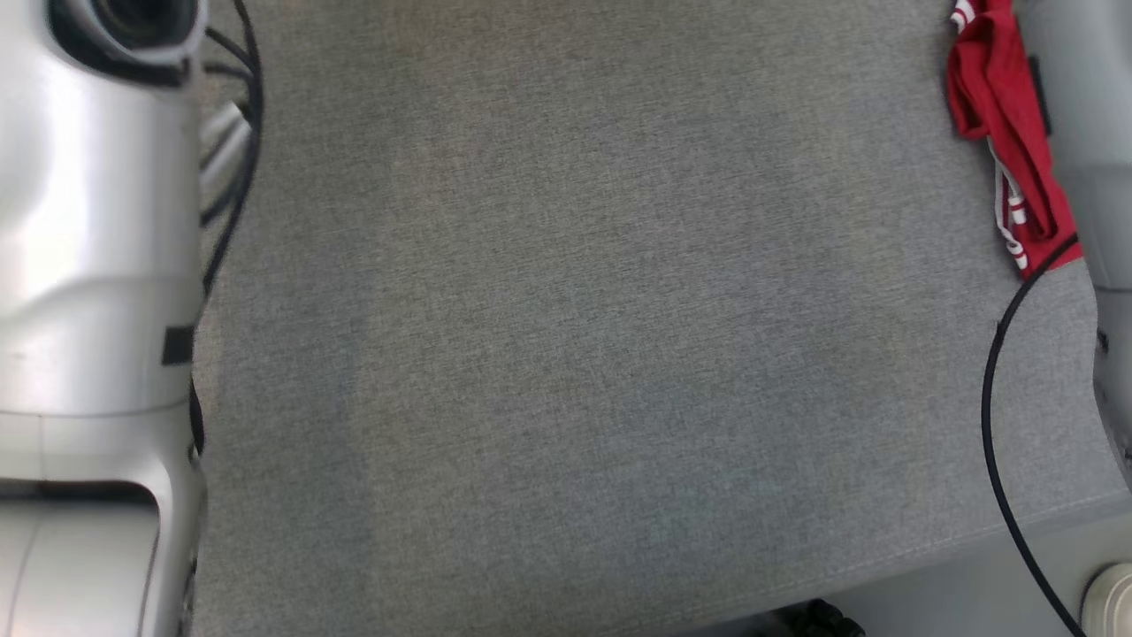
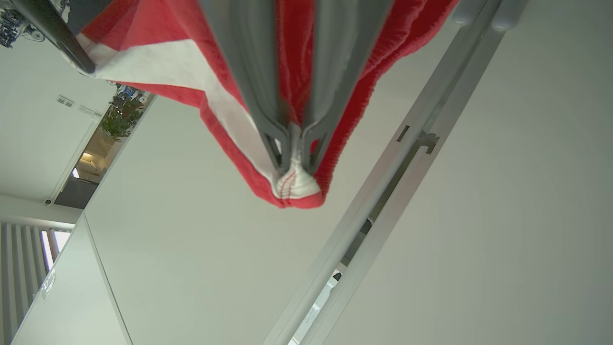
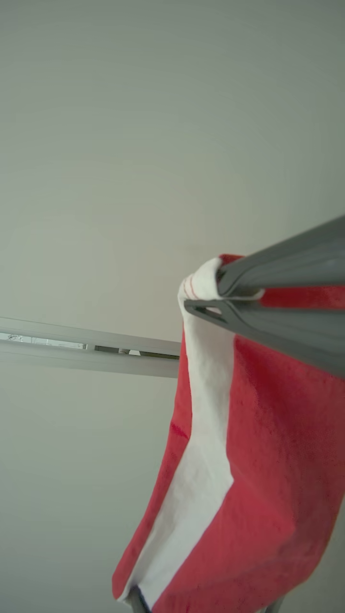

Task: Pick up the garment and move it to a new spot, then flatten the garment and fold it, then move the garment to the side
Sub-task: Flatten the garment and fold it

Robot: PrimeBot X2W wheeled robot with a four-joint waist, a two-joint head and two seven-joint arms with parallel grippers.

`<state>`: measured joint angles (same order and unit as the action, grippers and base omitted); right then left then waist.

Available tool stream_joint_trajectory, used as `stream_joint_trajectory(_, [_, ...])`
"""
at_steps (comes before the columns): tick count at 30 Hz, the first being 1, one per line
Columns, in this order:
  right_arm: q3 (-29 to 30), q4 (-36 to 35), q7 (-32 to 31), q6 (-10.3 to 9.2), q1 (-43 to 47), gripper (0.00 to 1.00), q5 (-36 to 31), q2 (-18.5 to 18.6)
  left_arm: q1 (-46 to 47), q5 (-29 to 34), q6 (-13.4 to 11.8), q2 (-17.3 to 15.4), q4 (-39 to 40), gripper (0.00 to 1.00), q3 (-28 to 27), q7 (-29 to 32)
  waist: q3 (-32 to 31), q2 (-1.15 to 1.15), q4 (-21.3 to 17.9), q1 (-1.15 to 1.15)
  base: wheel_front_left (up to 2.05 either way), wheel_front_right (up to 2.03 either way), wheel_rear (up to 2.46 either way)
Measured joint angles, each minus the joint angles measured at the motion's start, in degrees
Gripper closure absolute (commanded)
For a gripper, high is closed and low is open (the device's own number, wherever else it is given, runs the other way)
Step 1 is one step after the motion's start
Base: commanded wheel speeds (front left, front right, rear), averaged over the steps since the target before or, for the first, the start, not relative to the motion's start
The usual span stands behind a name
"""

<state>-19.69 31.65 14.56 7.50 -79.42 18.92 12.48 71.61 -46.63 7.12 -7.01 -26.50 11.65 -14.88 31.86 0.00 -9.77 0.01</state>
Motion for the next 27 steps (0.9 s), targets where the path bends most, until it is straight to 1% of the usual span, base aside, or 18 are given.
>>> stream_joint_trajectory(2, [-2.6,0.7,0.2,0.0,3.6,1.0,0.0,1.3,-4.1,0.2,0.2,0.1,-0.7,1.0,1.8,-0.1,0.5,0.0,0.9,0.0,0.0,0.0,0.0])
stream_joint_trajectory(4, [-5.0,1.0,0.2,0.0,7.0,1.0,0.6,2.5,-7.6,-0.4,0.2,0.0,0.3,1.0,3.5,-0.1,0.6,0.0,1.7,0.0,0.0,0.0,0.0])
stream_joint_trajectory(6, [-7.0,0.6,-0.1,0.0,10.7,1.0,2.0,4.1,-11.3,-1.5,0.2,-0.1,1.9,1.0,4.8,-0.1,0.4,0.0,2.6,0.0,0.0,0.0,0.0])
stream_joint_trajectory(8, [-9.3,-0.8,-1.6,0.0,15.2,1.0,4.0,6.3,-16.3,-2.5,0.2,-1.0,3.2,1.0,7.1,-0.1,-0.4,0.0,3.3,0.0,0.0,0.0,0.0])
stream_joint_trajectory(11, [-12.6,-5.0,-5.1,0.04,22.4,1.0,8.5,9.1,-23.6,-3.6,0.2,-3.2,4.6,1.0,10.6,-0.1,-2.0,0.0,4.0,-0.01,0.0,0.0,0.0])
stream_joint_trajectory(15, [-15.0,-12.8,-11.3,0.03,32.5,1.0,13.4,14.2,-33.1,-4.6,0.2,-6.2,5.3,1.0,13.8,-0.2,-5.2,0.0,4.5,-0.02,0.0,0.0,0.0])
stream_joint_trajectory(17, [-15.2,-16.5,-14.7,0.03,37.5,1.0,15.8,16.2,-37.4,-3.4,0.2,-7.9,4.9,1.0,14.9,-0.1,-7.1,0.0,4.6,-0.02,0.0,0.0,0.0])
stream_joint_trajectory(18, [-14.4,-18.5,-16.6,0.03,40.6,1.0,17.9,16.9,-39.9,-3.5,0.2,-8.3,4.7,1.0,14.8,-0.2,-8.1,0.0,4.6,-0.02,0.0,0.0,0.0])
stream_joint_trajectory(21, [-12.3,-22.9,-22.6,0.03,49.5,1.0,21.8,18.6,-46.9,-3.2,-0.1,-8.3,4.4,1.0,15.1,-0.1,-11.2,0.0,4.8,-0.02,0.0,0.0,0.0])
stream_joint_trajectory(24, [-11.0,-27.1,-29.1,0.04,58.7,1.0,24.0,19.2,-53.4,-2.6,-1.1,-8.5,5.9,1.0,14.7,-0.1,-14.2,0.0,5.0,-0.02,0.0,0.0,0.0])
stream_joint_trajectory(27, [-9.4,-30.5,-35.3,0.03,66.8,1.0,23.9,19.3,-59.6,-2.0,-2.3,-8.5,8.4,1.0,14.6,-0.1,-17.0,0.0,5.4,-0.02,0.0,0.0,0.0])
